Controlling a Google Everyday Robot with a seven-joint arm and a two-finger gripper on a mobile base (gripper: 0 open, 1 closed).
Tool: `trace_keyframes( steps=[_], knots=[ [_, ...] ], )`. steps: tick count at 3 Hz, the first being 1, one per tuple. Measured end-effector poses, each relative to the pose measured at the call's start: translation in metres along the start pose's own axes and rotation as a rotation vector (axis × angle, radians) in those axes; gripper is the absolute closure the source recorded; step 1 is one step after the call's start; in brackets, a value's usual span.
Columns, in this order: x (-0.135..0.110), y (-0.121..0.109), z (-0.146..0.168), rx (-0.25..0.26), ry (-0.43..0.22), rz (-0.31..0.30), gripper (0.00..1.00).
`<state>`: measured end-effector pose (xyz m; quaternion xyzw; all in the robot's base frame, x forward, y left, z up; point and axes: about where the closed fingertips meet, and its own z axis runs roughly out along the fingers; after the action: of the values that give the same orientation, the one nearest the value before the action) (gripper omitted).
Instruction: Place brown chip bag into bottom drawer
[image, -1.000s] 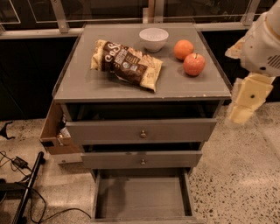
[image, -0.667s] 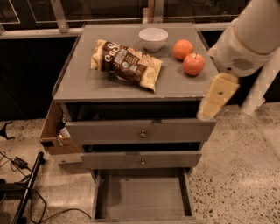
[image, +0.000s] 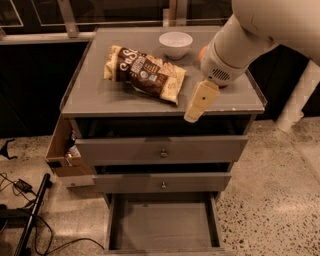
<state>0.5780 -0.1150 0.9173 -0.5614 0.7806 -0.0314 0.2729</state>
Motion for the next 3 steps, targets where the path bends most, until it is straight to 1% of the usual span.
trace_keyframes(
  steps=[2, 3],
  knots=[
    [-0.004, -0.004, 0.002, 0.023, -0.019, 0.007, 0.00],
    [-0.013, -0.009, 0.013, 0.044, -0.078, 0.040, 0.00]
  ],
)
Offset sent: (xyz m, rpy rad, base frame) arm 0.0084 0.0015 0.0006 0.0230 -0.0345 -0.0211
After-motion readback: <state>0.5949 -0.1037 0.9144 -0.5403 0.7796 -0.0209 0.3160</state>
